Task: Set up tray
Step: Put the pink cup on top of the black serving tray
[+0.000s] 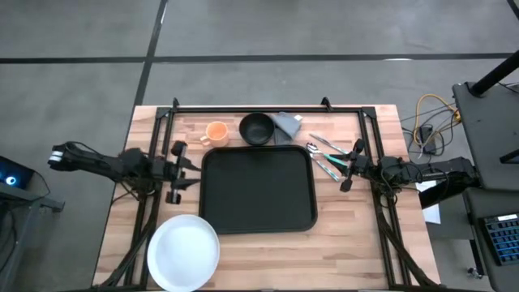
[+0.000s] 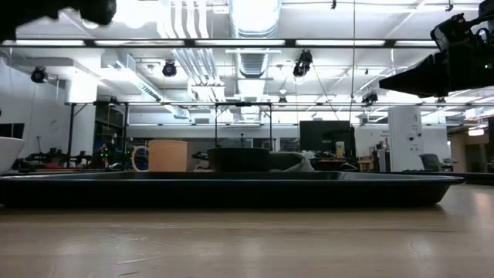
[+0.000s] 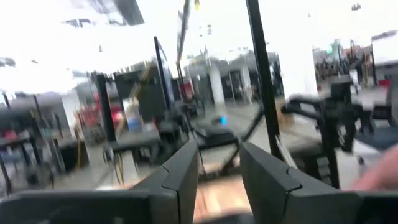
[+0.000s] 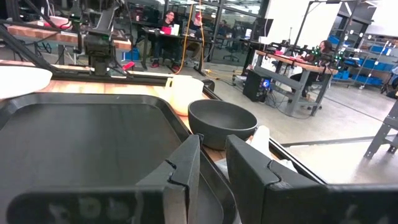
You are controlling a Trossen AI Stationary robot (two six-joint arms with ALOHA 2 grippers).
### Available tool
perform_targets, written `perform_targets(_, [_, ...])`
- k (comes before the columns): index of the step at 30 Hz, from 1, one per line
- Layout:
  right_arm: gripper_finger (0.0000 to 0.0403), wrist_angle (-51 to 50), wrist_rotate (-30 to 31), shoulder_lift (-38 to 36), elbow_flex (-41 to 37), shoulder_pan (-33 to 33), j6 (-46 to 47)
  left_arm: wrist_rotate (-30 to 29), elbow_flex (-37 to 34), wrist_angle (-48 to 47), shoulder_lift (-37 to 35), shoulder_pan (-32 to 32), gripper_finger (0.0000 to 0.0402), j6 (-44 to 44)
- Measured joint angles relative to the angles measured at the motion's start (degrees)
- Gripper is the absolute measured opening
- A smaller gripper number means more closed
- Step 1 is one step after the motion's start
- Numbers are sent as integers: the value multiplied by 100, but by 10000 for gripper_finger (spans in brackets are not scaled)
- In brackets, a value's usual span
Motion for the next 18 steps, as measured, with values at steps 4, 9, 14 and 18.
perform_targets(4, [68,-1,-1,0,-2,1,0,1,531,-265,-1,0,101,-84])
perform_targets(9, [68,0,0,0,-2,0,0,-1043,1215,-1521,-16,-4,102,-531])
perform_targets(14, [68,0,-1,2,0,0,2,-3322,1502,-2396,157,2,101,-1173])
perform_targets(18, [68,0,-2,2,-2,0,2,-4432,1478,-2443,245,23,101,-1452])
